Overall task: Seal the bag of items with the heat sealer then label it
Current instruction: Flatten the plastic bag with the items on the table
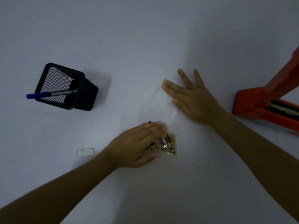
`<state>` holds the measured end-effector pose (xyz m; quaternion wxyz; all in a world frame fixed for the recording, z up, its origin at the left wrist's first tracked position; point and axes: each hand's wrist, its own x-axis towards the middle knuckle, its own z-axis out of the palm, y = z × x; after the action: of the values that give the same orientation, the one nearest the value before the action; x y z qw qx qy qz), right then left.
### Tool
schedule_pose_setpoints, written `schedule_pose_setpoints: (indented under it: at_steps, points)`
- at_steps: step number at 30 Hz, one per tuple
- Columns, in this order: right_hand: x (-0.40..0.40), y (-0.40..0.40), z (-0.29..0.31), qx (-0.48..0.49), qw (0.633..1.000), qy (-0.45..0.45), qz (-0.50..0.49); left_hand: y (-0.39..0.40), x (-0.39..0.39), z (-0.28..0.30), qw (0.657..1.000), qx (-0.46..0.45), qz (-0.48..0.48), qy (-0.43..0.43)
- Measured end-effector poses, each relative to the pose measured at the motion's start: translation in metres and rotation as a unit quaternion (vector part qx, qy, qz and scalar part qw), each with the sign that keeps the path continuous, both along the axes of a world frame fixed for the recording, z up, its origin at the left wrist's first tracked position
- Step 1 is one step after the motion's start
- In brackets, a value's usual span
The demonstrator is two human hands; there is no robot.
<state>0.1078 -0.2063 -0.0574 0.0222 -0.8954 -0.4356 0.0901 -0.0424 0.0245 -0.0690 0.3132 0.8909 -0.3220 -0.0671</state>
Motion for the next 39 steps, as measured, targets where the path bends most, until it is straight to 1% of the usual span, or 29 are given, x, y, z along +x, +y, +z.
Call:
schedule_pose_setpoints:
  at_steps: [3,6,9,12,17,22,27,29,33,36,39]
  points:
    - [-0.018,0.005,0.003,0.020,1.000,-0.014,0.011,0.000,-0.001,-0.001,1.000,0.000,-0.003,-0.003]
    - [-0.039,0.015,0.005,0.039,0.995,-0.010,0.091,-0.001,-0.002,-0.001,1.000,-0.001,0.000,-0.009]
    - [-0.039,0.029,0.002,0.018,0.989,0.003,0.145,-0.001,-0.003,-0.001,1.000,-0.001,0.008,-0.023]
    - [-0.018,0.032,-0.001,-0.010,0.987,0.000,0.161,0.000,-0.002,-0.002,1.000,-0.010,0.002,-0.009]
    - [0.004,0.037,-0.003,-0.030,0.995,-0.014,0.095,-0.001,0.000,-0.001,1.000,-0.011,0.018,0.009]
    - [-0.028,0.028,0.002,0.009,1.000,0.013,-0.003,0.000,-0.001,-0.002,1.000,-0.018,0.021,0.010]
    - [-0.084,-0.008,-0.001,0.031,0.997,0.042,0.049,-0.001,-0.002,-0.002,0.999,-0.019,0.032,-0.015]
    - [-0.085,-0.019,-0.003,0.019,0.998,0.044,0.046,-0.001,-0.002,-0.003,0.999,-0.015,0.030,-0.014]
    - [-0.059,-0.032,-0.001,-0.014,0.998,0.028,0.050,-0.001,-0.001,-0.004,1.000,-0.010,0.022,-0.002]
    - [-0.046,-0.029,-0.001,-0.018,1.000,0.017,0.019,-0.002,0.000,-0.004,1.000,-0.006,0.021,-0.003]
    - [-0.055,-0.015,-0.002,0.007,0.998,0.021,-0.056,-0.004,0.001,-0.003,1.000,-0.004,0.026,-0.010]
